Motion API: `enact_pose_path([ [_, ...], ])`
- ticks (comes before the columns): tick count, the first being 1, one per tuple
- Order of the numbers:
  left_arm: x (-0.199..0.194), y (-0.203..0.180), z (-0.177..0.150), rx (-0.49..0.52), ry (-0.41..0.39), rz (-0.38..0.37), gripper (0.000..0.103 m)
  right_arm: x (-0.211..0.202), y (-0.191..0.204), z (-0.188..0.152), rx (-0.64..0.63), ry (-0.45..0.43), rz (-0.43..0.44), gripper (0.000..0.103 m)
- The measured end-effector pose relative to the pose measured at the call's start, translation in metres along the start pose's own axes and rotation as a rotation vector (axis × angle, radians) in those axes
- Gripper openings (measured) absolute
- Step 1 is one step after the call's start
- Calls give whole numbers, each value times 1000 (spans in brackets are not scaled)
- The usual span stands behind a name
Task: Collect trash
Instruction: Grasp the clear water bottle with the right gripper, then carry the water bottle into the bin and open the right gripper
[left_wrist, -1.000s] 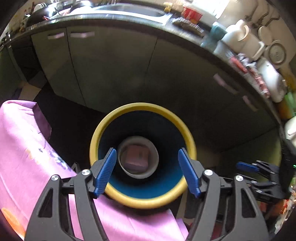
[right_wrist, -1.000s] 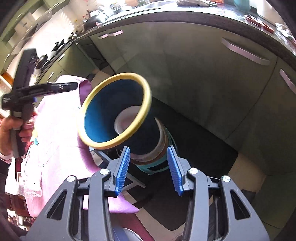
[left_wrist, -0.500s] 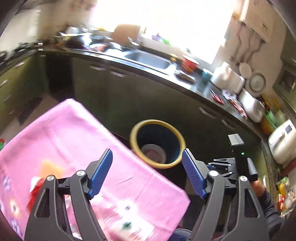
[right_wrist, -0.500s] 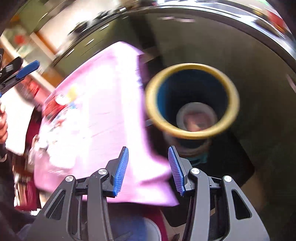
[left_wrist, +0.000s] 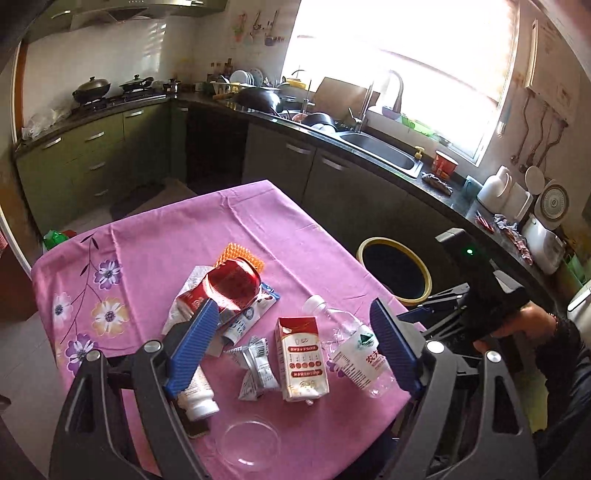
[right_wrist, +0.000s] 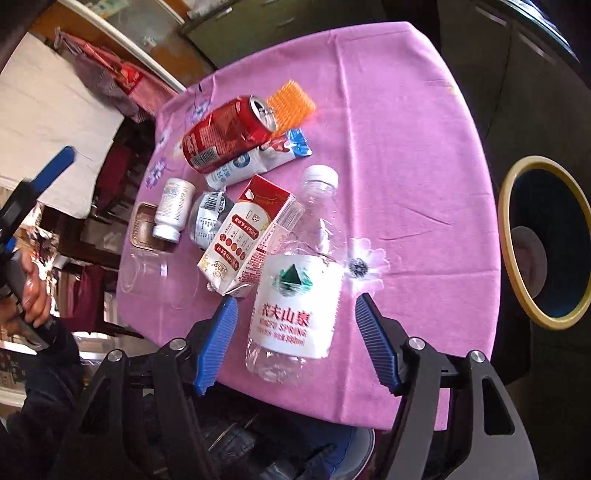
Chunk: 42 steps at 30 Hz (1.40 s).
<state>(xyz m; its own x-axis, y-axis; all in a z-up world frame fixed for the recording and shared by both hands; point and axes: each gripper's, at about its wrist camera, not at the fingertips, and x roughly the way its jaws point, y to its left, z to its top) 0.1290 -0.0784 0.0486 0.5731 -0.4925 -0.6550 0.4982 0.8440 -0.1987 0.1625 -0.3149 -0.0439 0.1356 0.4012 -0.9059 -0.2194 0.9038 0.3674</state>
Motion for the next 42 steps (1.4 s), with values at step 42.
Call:
enact_pose_path([
  [42, -8, -16, -23, 56, -26, -23, 86, -66, -199, 7, 362, -217, -241, 57],
])
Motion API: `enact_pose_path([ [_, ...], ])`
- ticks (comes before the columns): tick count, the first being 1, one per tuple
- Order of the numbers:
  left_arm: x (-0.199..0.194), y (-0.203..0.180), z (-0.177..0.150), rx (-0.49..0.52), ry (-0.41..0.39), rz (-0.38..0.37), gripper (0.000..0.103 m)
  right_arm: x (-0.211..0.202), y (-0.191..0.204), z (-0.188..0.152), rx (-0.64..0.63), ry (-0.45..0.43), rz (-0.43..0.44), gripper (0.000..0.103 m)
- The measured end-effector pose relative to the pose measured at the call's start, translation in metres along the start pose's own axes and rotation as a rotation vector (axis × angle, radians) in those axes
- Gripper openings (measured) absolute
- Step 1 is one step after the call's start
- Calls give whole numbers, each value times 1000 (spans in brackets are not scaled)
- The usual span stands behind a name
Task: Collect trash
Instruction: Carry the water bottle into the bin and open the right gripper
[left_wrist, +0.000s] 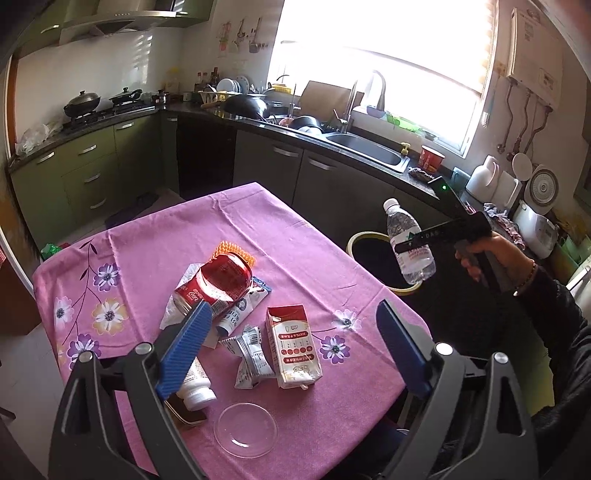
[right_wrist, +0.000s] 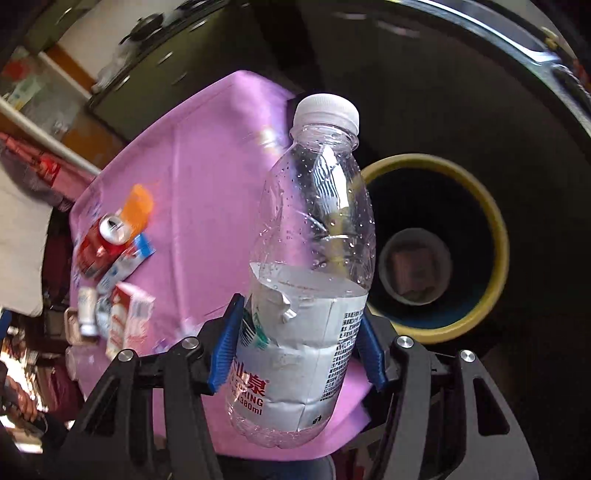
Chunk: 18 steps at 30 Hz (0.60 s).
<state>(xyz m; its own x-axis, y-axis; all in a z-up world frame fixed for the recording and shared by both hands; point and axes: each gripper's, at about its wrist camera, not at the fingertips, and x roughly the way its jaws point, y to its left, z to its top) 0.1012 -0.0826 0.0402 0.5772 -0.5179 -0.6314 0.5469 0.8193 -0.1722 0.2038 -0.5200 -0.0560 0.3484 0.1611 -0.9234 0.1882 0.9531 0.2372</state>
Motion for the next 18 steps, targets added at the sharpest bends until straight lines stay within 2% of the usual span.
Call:
enact_pose_path([
  [6, 3, -4, 1, -4, 10, 13, 86, 59, -69, 33, 74, 19, -160, 57],
  [12, 4, 2, -3, -26, 36, 47, 86, 120, -97, 42, 105, 76, -228, 55],
  [15, 3, 8, -3, -39, 48, 58, 87, 135, -107, 47, 116, 86, -232, 55],
  [18, 4, 11, -2, -35, 51, 66, 88, 138, -111, 49, 115, 72, -262, 67],
])
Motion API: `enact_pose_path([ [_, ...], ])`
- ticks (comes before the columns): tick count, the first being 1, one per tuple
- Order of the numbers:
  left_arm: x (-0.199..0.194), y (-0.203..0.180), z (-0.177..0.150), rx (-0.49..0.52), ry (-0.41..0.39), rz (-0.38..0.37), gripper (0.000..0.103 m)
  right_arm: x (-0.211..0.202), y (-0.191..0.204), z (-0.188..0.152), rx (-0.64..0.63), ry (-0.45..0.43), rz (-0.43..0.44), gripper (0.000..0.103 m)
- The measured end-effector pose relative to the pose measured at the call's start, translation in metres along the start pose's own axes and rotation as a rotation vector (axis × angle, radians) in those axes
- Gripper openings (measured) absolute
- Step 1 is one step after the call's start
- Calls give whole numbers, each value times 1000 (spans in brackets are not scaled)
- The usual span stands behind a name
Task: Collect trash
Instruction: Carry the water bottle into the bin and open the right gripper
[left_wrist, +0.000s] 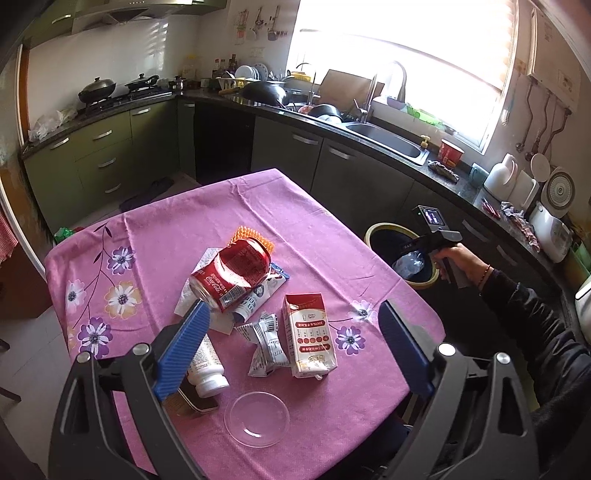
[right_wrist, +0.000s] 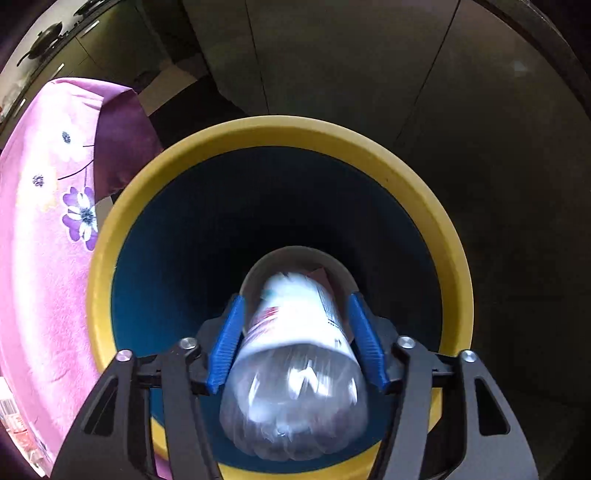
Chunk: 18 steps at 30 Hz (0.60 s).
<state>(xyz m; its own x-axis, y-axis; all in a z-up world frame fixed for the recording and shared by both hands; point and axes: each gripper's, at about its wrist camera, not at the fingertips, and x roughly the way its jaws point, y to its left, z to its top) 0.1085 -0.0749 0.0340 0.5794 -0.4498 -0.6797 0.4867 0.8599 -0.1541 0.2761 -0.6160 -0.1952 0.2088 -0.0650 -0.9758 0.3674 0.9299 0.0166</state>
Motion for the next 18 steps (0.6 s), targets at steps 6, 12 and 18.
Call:
enact_pose_path([
  [6, 18, 2, 11, 100, 16, -12, 89, -31, 1, -13, 0, -72, 44, 68],
  [12, 62, 23, 23, 144, 83, -59, 89, -56, 12, -29, -17, -116, 105, 69],
  [18, 101, 40, 23, 141, 171, -82, 89, -68, 32, -33, -33, -124, 94, 69],
])
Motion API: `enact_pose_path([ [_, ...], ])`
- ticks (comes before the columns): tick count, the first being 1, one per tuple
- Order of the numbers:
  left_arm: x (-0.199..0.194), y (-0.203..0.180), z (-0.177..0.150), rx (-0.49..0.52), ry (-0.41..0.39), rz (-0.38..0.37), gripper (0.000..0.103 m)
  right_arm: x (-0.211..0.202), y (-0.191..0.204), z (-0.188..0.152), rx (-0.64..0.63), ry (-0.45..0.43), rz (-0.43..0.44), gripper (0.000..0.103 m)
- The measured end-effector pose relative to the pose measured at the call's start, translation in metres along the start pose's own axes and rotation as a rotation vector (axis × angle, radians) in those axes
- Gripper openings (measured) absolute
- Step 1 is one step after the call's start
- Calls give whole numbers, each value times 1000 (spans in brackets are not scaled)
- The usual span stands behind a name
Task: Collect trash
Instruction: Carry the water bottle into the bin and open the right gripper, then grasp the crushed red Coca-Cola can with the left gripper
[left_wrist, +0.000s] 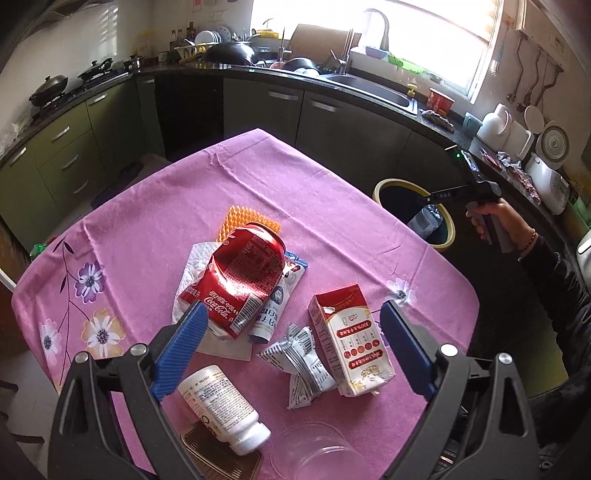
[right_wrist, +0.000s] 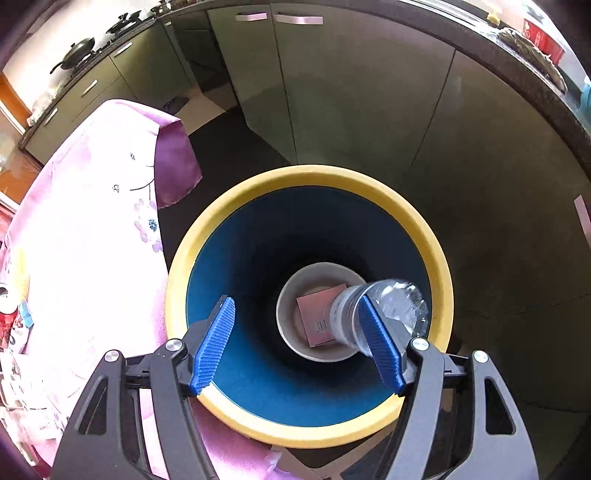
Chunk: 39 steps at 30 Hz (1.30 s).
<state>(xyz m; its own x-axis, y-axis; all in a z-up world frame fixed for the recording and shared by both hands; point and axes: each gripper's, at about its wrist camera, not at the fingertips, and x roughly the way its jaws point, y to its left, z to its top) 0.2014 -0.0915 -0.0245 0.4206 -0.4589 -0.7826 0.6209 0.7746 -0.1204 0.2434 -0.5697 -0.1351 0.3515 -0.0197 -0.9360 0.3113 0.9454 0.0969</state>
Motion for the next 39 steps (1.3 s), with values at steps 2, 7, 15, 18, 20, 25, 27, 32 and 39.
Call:
enact_pose_path([
  [2, 10, 4, 6, 31, 14, 15, 89, -3, 3, -1, 2, -2, 1, 69],
  [7, 37, 18, 21, 114, 59, 27, 90, -13, -2, -3, 8, -13, 9, 69],
  [15, 71, 28, 27, 179, 124, -12, 90, -22, -4, -7, 11, -24, 24, 69],
  [18, 78, 30, 27, 197, 130, 0, 90, -27, 0, -8, 5, -28, 37, 69],
  [20, 84, 31, 27, 215, 143, 5, 90, -29, 5, -8, -3, -27, 43, 69],
  [25, 100, 32, 28, 251, 171, 25, 89, -31, 14, -11, -19, -27, 47, 69],
  [27, 105, 32, 29, 252, 175, 24, 88, -31, 18, -12, -26, -24, 52, 70],
  [32, 115, 35, 28, 264, 205, 42, 80, -30, 24, -14, -35, -15, 59, 70],
  [39, 119, 37, 26, 252, 206, 39, 76, -25, 27, -13, -40, -9, 68, 70],
])
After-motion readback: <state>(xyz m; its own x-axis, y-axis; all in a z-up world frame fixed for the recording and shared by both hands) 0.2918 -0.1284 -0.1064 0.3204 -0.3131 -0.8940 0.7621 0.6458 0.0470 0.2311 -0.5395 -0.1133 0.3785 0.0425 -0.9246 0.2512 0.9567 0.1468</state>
